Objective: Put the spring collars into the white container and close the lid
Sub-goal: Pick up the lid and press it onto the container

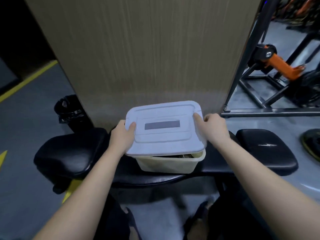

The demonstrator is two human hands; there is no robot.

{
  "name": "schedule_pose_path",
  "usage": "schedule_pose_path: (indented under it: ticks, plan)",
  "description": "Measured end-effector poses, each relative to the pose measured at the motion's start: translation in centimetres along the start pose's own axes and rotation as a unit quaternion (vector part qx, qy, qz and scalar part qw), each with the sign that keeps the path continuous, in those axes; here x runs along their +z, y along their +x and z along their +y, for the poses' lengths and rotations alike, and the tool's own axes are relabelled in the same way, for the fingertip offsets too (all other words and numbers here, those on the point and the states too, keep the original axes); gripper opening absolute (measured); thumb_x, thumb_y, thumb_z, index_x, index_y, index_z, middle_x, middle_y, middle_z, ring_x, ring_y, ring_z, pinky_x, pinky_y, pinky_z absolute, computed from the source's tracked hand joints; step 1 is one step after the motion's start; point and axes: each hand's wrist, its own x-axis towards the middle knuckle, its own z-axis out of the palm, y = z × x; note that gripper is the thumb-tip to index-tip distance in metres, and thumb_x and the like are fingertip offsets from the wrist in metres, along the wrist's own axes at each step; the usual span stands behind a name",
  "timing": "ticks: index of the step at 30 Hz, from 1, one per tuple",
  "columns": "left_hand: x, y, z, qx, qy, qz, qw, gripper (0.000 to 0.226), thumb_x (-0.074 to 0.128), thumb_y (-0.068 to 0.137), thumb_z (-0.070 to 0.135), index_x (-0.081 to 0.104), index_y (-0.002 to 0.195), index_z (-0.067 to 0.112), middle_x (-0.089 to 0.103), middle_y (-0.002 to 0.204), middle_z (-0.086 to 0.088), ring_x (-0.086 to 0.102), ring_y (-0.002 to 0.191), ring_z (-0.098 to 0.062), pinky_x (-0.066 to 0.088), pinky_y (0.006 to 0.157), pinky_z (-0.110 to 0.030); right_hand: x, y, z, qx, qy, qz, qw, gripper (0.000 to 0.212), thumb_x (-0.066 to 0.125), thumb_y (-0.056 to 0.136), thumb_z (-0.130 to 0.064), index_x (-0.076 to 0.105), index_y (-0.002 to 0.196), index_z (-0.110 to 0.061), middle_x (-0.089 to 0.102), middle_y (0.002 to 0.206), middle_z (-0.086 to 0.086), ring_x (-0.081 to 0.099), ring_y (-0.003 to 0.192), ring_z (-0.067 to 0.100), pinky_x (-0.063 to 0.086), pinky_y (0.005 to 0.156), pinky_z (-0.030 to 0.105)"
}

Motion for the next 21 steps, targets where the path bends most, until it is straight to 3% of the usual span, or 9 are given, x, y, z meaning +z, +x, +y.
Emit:
schedule_pose_path:
  ticks: [2,6,9,11,15,18,21]
  plan:
    - [0.9,0.6,-1.2,0.021,0.081,0.004,0.997,0.040,0.041,0.099,0.048,0.061,0.114,0.016,0.062,0.114,-0.009,0.057,0.097,-0.029,0.044,0.075,-0.036,1.8,-0.2,1.1,0.014,-0.056,-0.009,0.998,0.054,0.044,0.091,-0.056,0.046,0.060,-0.011,0.053,0.061,0.005,0.052,0.059,0.028,0.032,0.048,0.029]
    - [3.6,0.4,-2.6,0.018,0.204,-0.006,0.979,0.040,0.035,0.102,0.045,0.056,0.105,0.012,0.051,0.114,-0.015,0.046,0.105,-0.033,0.047,0.085,-0.045,4.9,-1.0,3.6,0.018,-0.127,0.006,0.992,0.055,0.034,0.096,-0.053,0.062,0.097,-0.005,0.060,0.099,0.013,0.058,0.086,0.036,0.042,0.065,0.036]
    - [5.1,0.2,-2.9,0.017,0.139,-0.015,0.990,0.039,0.032,0.104,0.043,0.052,0.116,0.011,0.051,0.106,-0.014,0.053,0.086,-0.033,0.046,0.074,-0.042,6.2,-1.5,4.9,0.016,-0.137,0.031,0.990,0.053,0.034,0.098,-0.049,0.061,0.106,-0.003,0.048,0.111,0.012,0.051,0.088,0.033,0.039,0.066,0.037]
    - [5.6,0.8,-2.8,0.013,0.152,-0.011,0.988,0.041,0.030,0.104,0.044,0.050,0.122,0.013,0.050,0.105,-0.012,0.051,0.081,-0.031,0.042,0.069,-0.039,6.8,-1.2,5.4,0.043,-0.108,0.012,0.993,0.054,0.034,0.098,-0.051,0.059,0.107,-0.005,0.048,0.111,0.012,0.050,0.082,0.031,0.040,0.066,0.037]
    - [5.7,2.1,-3.0,-0.001,0.149,-0.030,0.988,0.041,0.030,0.104,0.045,0.050,0.124,0.015,0.057,0.111,-0.013,0.050,0.088,-0.028,0.041,0.072,-0.038,7.4,0.3,5.2,0.078,-0.099,-0.021,0.992,0.052,0.031,0.097,-0.052,0.057,0.102,-0.007,0.062,0.104,0.012,0.057,0.088,0.035,0.046,0.072,0.039]
    - [5.4,2.2,-3.2,-0.024,0.029,-0.061,0.997,0.033,0.035,0.102,0.043,0.055,0.123,0.028,0.065,0.108,0.000,0.060,0.095,-0.025,0.045,0.075,-0.036,7.5,0.7,4.9,0.087,-0.106,-0.038,0.990,0.052,0.029,0.099,-0.052,0.054,0.108,-0.008,0.062,0.107,0.013,0.057,0.090,0.036,0.043,0.071,0.039]
    - [5.3,1.6,-3.1,-0.033,-0.030,-0.056,0.997,0.035,0.038,0.103,0.042,0.052,0.134,0.033,0.061,0.112,0.009,0.057,0.100,-0.020,0.042,0.080,-0.033,7.3,0.7,5.2,0.090,-0.077,-0.060,0.991,0.051,0.029,0.098,-0.054,0.053,0.105,-0.010,0.063,0.100,0.011,0.054,0.083,0.032,0.043,0.068,0.039]
